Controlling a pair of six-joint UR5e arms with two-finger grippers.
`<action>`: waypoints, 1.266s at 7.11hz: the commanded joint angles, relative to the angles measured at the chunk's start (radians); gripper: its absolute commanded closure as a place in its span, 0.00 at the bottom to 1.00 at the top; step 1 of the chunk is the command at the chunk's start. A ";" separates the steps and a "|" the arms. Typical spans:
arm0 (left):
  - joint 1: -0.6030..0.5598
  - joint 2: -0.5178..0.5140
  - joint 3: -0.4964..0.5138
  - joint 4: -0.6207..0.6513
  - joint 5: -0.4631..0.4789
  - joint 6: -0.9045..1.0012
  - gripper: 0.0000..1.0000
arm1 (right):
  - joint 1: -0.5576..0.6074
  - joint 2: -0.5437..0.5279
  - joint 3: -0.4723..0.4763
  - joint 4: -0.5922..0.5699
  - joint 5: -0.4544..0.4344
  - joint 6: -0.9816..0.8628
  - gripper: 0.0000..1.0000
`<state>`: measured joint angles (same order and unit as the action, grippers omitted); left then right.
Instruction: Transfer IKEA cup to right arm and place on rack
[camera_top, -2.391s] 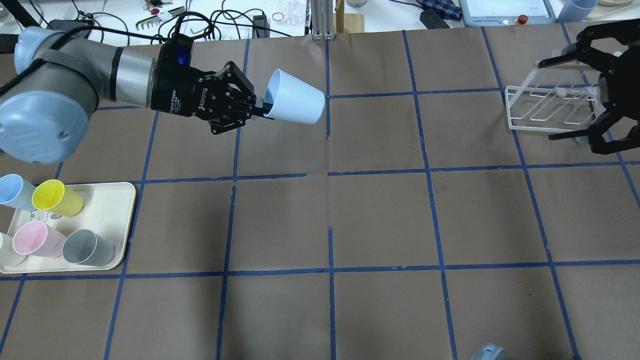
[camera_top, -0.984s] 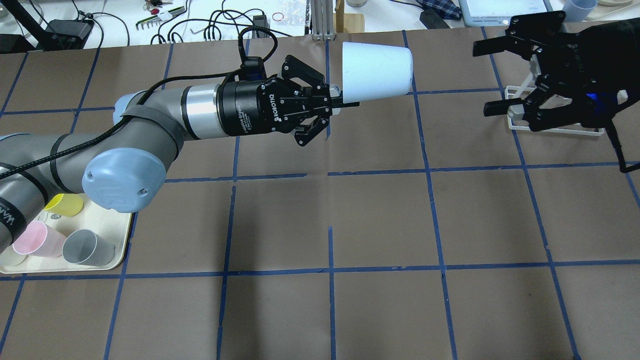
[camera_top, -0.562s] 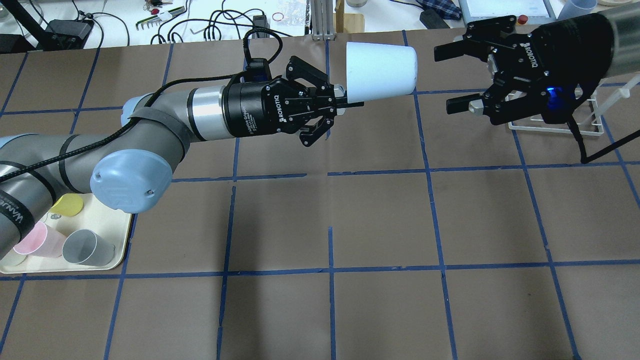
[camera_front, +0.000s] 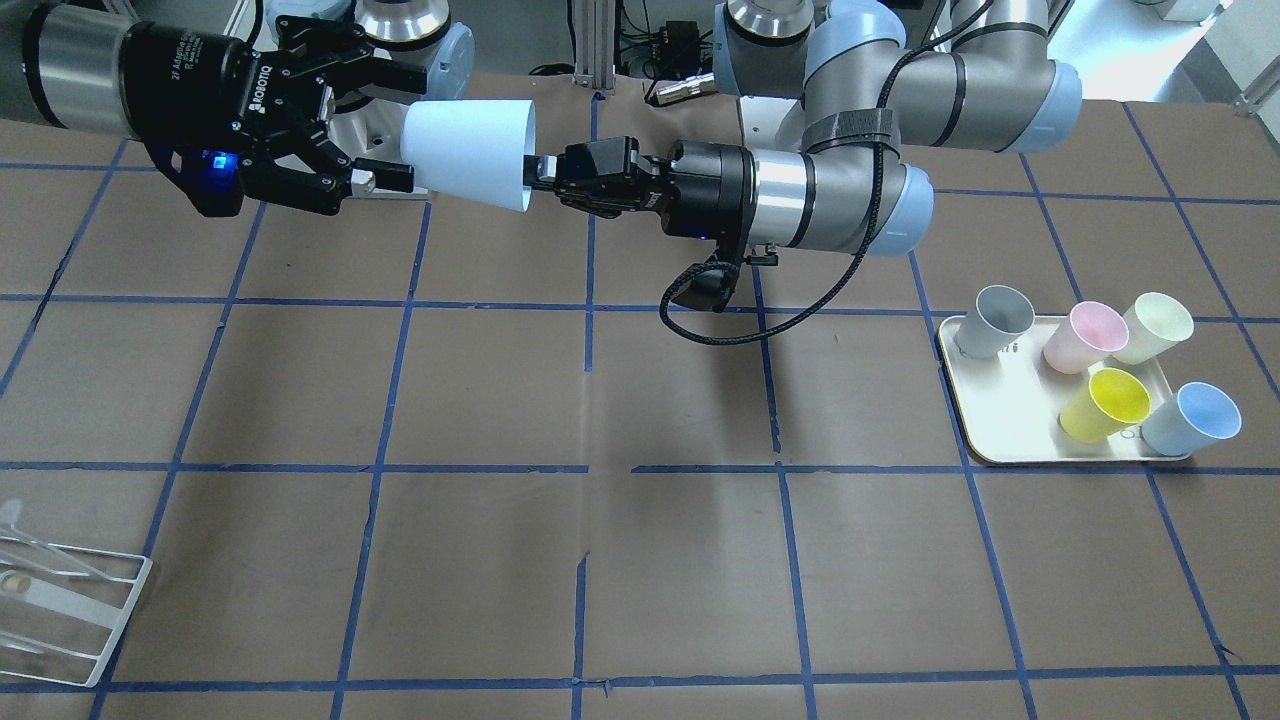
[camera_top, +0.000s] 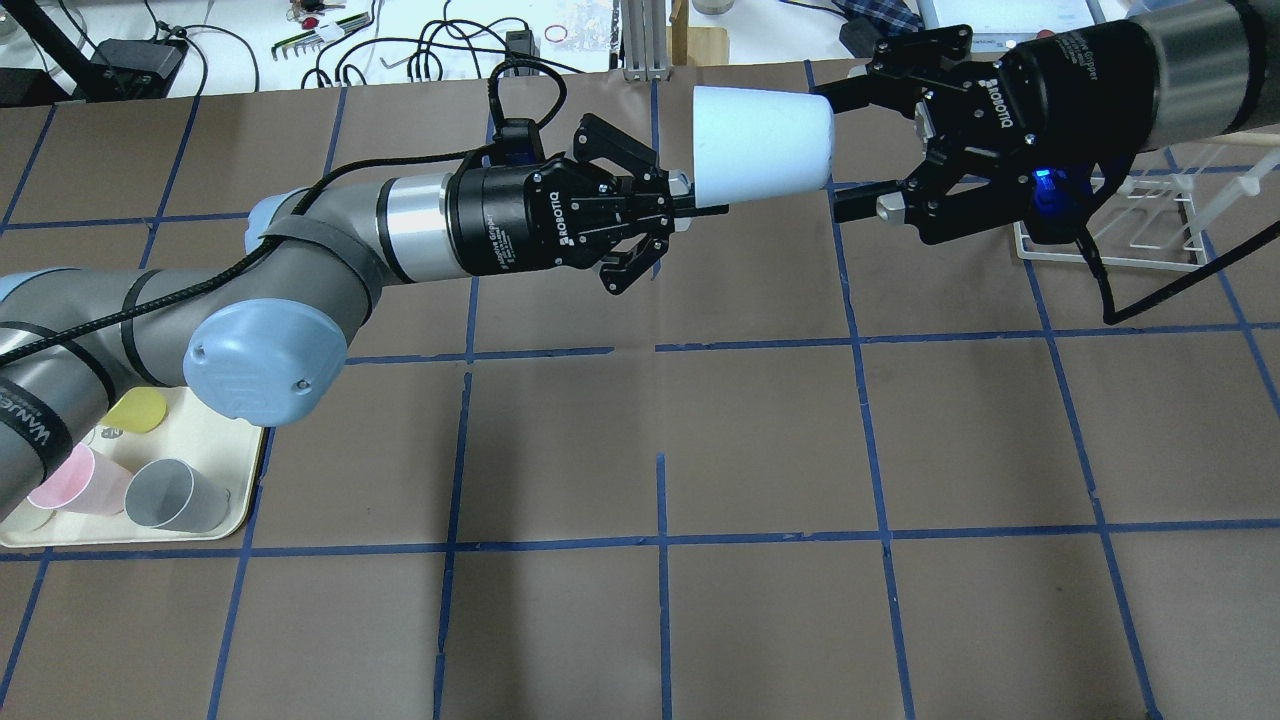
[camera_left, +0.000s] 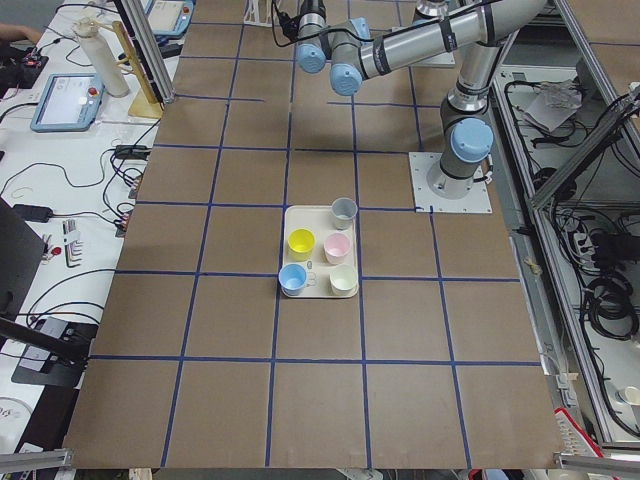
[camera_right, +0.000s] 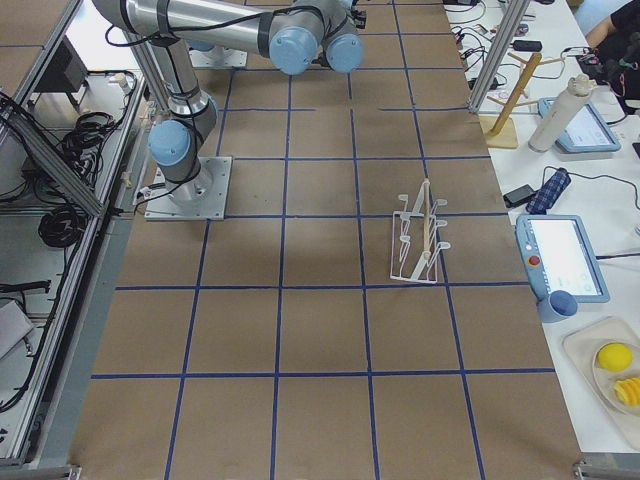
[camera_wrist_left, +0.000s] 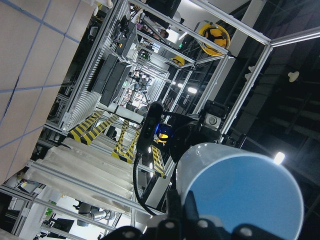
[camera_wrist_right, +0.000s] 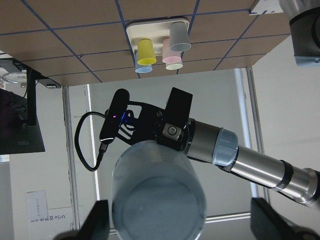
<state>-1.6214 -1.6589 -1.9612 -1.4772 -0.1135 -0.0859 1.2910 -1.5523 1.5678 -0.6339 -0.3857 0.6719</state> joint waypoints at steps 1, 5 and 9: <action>0.000 0.001 -0.001 0.000 0.001 0.000 1.00 | 0.030 0.000 0.000 0.002 0.037 0.003 0.00; 0.000 0.002 -0.001 0.002 0.001 0.002 1.00 | 0.034 0.003 -0.002 -0.016 0.047 0.003 0.47; -0.002 0.002 -0.002 0.000 0.012 -0.006 0.32 | 0.025 0.012 -0.006 -0.030 0.047 0.006 0.74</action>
<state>-1.6227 -1.6559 -1.9619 -1.4758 -0.1085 -0.0853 1.3218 -1.5409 1.5640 -0.6557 -0.3398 0.6764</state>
